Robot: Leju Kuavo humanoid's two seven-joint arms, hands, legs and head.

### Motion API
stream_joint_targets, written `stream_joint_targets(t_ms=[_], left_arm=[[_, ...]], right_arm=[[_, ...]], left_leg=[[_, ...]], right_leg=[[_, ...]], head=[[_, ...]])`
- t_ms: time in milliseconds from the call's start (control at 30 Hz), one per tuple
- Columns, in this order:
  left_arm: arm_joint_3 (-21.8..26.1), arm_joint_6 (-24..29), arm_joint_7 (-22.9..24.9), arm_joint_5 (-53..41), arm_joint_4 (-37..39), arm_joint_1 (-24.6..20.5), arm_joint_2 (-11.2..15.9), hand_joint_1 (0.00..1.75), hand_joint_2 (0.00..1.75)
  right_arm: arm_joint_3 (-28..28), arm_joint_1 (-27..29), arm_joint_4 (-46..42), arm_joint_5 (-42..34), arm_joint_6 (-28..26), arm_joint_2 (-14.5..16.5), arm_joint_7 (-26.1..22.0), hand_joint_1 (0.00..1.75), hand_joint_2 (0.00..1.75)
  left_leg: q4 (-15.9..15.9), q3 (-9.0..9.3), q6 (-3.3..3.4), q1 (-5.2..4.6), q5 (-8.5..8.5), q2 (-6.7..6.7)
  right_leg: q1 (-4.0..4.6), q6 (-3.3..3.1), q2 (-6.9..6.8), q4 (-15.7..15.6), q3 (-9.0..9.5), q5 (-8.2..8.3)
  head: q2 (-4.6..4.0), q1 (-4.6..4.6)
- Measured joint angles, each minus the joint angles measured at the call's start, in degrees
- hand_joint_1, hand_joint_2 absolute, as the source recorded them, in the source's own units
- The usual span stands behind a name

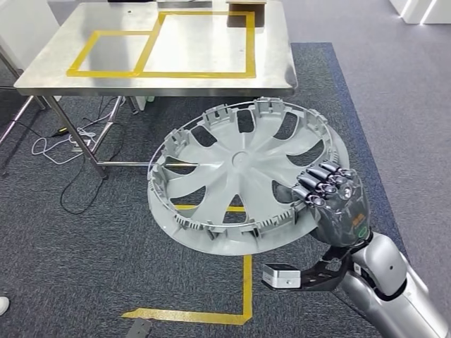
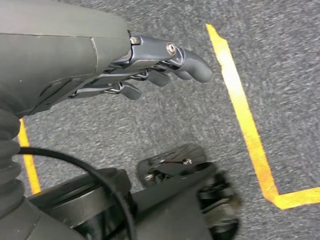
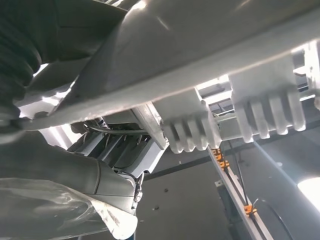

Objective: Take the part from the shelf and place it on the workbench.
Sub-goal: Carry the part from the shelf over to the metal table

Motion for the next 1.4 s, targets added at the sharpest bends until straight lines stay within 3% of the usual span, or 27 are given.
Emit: stream_joint_targets(t_ms=[67, 133, 200, 233, 333, 367, 400, 433, 500, 533, 567, 667, 700, 767, 833, 900, 933, 1000, 1067, 1167, 1233, 1333, 1400], left_arm=[[0.0, 0.0, 0.0, 0.0, 0.0, 0.0, 0.1, 0.00, 1.75], [-0.1, 0.1, 0.0, 0.0, 0.0, 0.1, 0.2, 0.00, 1.75], [-0.1, 0.1, 0.0, -0.1, 0.0, 0.2, 0.2, 0.00, 1.75], [-0.1, 0.1, 0.0, -0.1, 0.0, 0.1, 0.2, 0.00, 1.75], [-0.1, 0.1, 0.0, -0.2, 0.0, 0.1, 0.2, 0.00, 1.75], [-0.1, 0.1, 0.0, -0.2, 0.0, 0.2, 0.2, 0.00, 1.75], [-0.1, 0.1, 0.0, -0.2, 0.0, 0.3, 0.2, 0.00, 1.75], [-0.1, 0.1, 0.0, -0.2, 0.0, 0.3, 0.1, 0.00, 1.75], [-0.1, 0.1, 0.0, -0.2, 0.0, 0.3, 0.1, 0.00, 1.75], [-0.1, 0.1, 0.0, -0.3, 0.0, 0.3, 0.1, 0.00, 1.75], [-0.2, 0.1, 0.0, -0.3, 0.0, 0.2, 0.1, 0.00, 1.75], [-0.2, 0.2, 0.0, -0.5, 0.0, 0.1, 0.1, 0.00, 1.75], [-0.3, 0.2, 0.0, -0.5, 0.0, 0.1, 0.1, 0.00, 1.75], [-0.3, 0.2, 0.0, -0.6, 0.0, -0.1, 0.1, 0.00, 1.75], [-0.4, 0.2, 0.0, -0.6, 0.0, 0.0, 0.1, 0.00, 1.75], [-0.4, 0.2, 0.0, -0.6, 0.0, 0.2, 0.1, 0.00, 1.75], [-0.4, 0.2, 0.0, -0.6, 0.0, 0.2, 0.1, 0.00, 1.75], [-0.4, 0.2, 0.0, -0.6, 0.0, 0.2, 0.2, 0.00, 1.75], [-0.5, 0.2, 0.1, -0.7, 0.0, 0.3, 0.2, 0.00, 1.75], [-0.6, 0.2, 0.1, -0.8, 0.0, 0.3, 0.2, 0.00, 1.75], [-0.7, 0.2, 0.1, -0.9, 0.0, 0.1, 0.1, 0.00, 1.75], [-1.0, 0.2, 0.0, -1.0, 0.0, -0.1, 0.0, 0.00, 1.75], [-1.1, 0.2, 0.1, -1.0, 0.0, 0.0, 0.0, 0.00, 1.75]], right_arm=[[-0.6, 0.4, -0.4, 0.0, -0.6, 0.0, 0.1, 1.75, 1.75], [-1.0, 0.9, -0.9, 0.0, -1.0, 0.0, 0.2, 1.75, 1.75], [-1.3, 1.1, -1.2, 0.0, -1.1, 0.0, 0.2, 1.75, 1.75], [-1.4, 1.2, -1.2, 0.1, -1.2, 0.0, 0.2, 1.75, 1.75], [-1.8, 1.3, -1.3, 0.1, -1.4, 0.1, 0.2, 1.75, 1.75], [-1.9, 1.4, -1.3, 0.1, -1.4, 0.1, 0.2, 1.75, 1.75], [-2.0, 1.6, -1.3, 0.1, -1.4, 0.1, 0.2, 1.75, 1.75], [-2.1, 1.7, -1.3, 0.1, -1.4, 0.1, 0.2, 1.75, 1.75], [-2.2, 1.7, -1.3, 0.1, -1.4, 0.1, 0.2, 1.75, 1.75], [-2.3, 1.7, -1.3, 0.1, -1.4, 0.1, 0.1, 1.75, 1.75], [-2.3, 1.7, -1.3, 0.1, -1.4, 0.1, 0.2, 1.75, 1.75], [-2.3, 1.8, -1.4, 0.3, -1.4, 0.2, 0.2, 1.75, 1.75], [-2.4, 1.8, -1.4, 0.3, -1.4, 0.1, 0.2, 1.75, 1.75], [-2.5, 1.8, -1.5, 0.4, -1.4, 0.2, 0.2, 1.75, 1.75], [-2.5, 1.8, -1.5, 0.4, -1.4, 0.2, 0.2, 1.75, 1.75], [-2.4, 1.9, -1.5, 0.4, -1.4, 0.2, 0.2, 1.75, 1.75], [-2.4, 1.9, -1.5, 0.4, -1.4, 0.2, 0.2, 1.75, 1.75], [-2.3, 1.8, -1.5, 0.5, -1.3, 0.2, 0.2, 1.75, 1.75], [-2.3, 1.6, -1.4, 0.7, -1.0, 0.3, 0.2, 1.75, 1.75], [-2.2, 1.3, -1.5, 1.3, -0.6, 0.3, 0.3, 1.75, 1.75], [-2.2, 1.1, -1.4, 1.6, -0.6, 0.3, 0.3, 1.75, 1.75], [-2.2, 0.7, -1.4, 1.8, -0.5, 0.3, 0.4, 1.75, 1.75], [-2.1, 0.9, -1.3, 1.9, -0.5, 0.3, 0.5, 1.75, 1.75]], left_leg=[[-3.9, 1.71, 0.61, -0.38, 0.20, 0.07], [-4.9, 2.42, 1.09, -0.43, -0.50, 0.06], [-5.7, 3.59, 1.69, -0.23, -0.82, -0.02], [-5.9, 4.14, 1.96, -0.13, -0.99, -0.06], [-6.0, 5.05, 2.43, -0.22, -1.90, -0.07], [-6.0, 5.51, 2.44, -0.25, -2.31, -0.10], [-6.0, 6.12, 2.37, -0.24, -2.79, -0.14], [-6.0, 6.84, 2.26, -0.22, -3.32, -0.19], [-5.9, 8.16, 1.82, -0.25, -4.50, -0.26], [-5.8, 8.45, 1.52, -0.32, -5.00, -0.27], [-5.8, 8.56, 1.18, -0.39, -5.41, -0.25], [-5.0, 8.82, 0.36, -0.43, -5.91, -0.18], [-3.4, 8.38, 0.09, -0.39, -5.86, -0.15], [2.5, 5.20, -0.53, -0.16, -6.65, -0.06], [9.3, 0.51, -0.98, 0.05, -9.51, -0.02], [11.2, -2.27, -1.10, 0.11, -11.08, -0.02], [9.5, -2.39, -1.03, 0.12, -9.99, -0.01], [2.4, -1.22, -0.63, 0.05, -4.10, 0.05], [-2.9, -0.30, 0.04, -0.22, 0.23, 0.14], [-4.3, 0.52, 1.23, -0.41, 0.38, 0.14], [-5.0, 1.62, 1.97, -0.25, 0.00, -0.06], [-5.3, 3.08, 2.66, -0.37, -1.19, -0.23], [-5.3, 4.42, 2.76, -0.49, -2.39, -0.36]], right_leg=[[0.00, 0.74, -0.01, -0.2, 0.31, -0.34], [-0.05, 1.60, -0.08, -0.2, 0.60, -0.19], [-0.08, 2.08, -0.07, 1.9, -0.28, -0.52], [-0.09, 2.17, -0.03, 4.5, -1.82, -1.17], [-0.08, 2.51, 0.04, 14.5, -8.98, -4.54], [-0.10, 2.61, 0.04, 15.9, -10.65, -4.85], [-0.12, 2.67, 0.02, 15.2, -11.29, -3.87], [-0.17, 2.66, -0.01, 12.6, -10.95, -1.68], [-0.20, 2.66, -0.08, 5.1, -9.08, 3.78], [-0.13, 2.38, -0.12, 2.4, -8.14, 5.07], [-0.02, 1.99, -0.11, 0.9, -7.61, 5.69], [0.01, 0.52, -0.01, 0.2, -6.40, 5.01], [-0.08, 0.15, -0.04, 0.2, -5.76, 4.65], [-0.17, -0.36, -0.10, 0.1, -4.45, 3.79], [-0.15, -0.53, -0.05, 0.1, -3.21, 2.69], [-0.15, -0.50, 0.05, 0.1, -1.61, 1.45], [-0.15, -0.43, 0.08, 0.0, -0.68, 0.77], [-0.12, -0.05, 0.07, 0.0, 0.97, -0.65], [-0.06, 0.63, 0.19, -0.2, 1.79, -1.72], [-0.12, 1.66, 0.24, -0.3, 2.25, -1.81], [-0.12, 1.94, 0.12, 2.5, 0.70, -1.88], [-0.02, 2.04, 0.13, 12.6, -6.79, -4.48], [-0.01, 2.13, 0.13, 15.3, -10.74, -6.51]], head=[[0.00, 0.03], [0.01, 0.02], [0.01, 0.19], [0.01, 0.32], [0.00, 0.53], [0.00, 0.53], [0.00, 0.54], [0.00, 0.56], [0.00, 0.60], [0.00, 0.63], [0.00, 0.66], [0.00, 0.74], [0.00, 0.69], [0.00, 0.57], [0.00, 0.50], [0.00, 0.50], [0.00, 0.50], [0.00, 0.50], [0.00, 0.48], [0.01, 0.65], [0.01, 0.92], [0.00, 1.25], [0.00, 1.26]])
